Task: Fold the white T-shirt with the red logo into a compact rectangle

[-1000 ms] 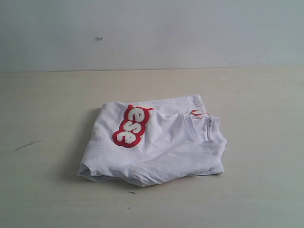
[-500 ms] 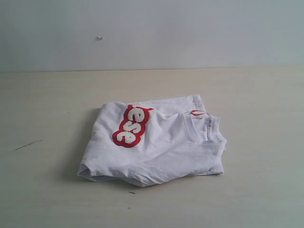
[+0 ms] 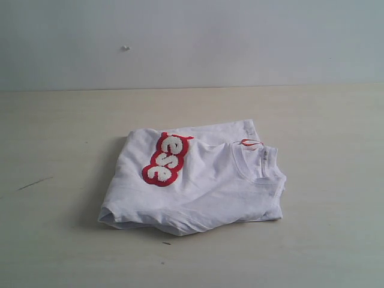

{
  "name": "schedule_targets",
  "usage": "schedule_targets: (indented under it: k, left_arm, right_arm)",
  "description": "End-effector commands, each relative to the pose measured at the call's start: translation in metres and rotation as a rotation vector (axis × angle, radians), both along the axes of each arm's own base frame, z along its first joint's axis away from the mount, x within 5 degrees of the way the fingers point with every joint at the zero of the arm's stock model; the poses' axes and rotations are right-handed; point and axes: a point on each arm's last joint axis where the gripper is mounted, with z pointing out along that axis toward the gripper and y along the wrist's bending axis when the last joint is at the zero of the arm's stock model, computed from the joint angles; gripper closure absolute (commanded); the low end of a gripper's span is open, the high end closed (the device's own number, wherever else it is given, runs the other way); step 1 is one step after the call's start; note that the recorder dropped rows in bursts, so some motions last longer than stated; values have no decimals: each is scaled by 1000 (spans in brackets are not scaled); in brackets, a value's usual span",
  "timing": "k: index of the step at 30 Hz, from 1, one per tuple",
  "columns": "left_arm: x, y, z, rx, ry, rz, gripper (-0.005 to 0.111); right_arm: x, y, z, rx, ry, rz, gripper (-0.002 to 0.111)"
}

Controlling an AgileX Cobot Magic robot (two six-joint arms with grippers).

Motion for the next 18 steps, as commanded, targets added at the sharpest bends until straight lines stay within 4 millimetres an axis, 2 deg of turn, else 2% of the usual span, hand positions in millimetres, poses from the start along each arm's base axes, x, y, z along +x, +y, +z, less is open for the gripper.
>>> schedule_targets:
  k: [1,18]
  left_arm:
    - [-1,0,-1,-18,8,7,107]
    - [0,-2,-1,-13,9,-33,107]
  right_arm:
    - [0,0,-1,4,-5,-5,108]
    - [0,0,-1,4,-5,-5,108]
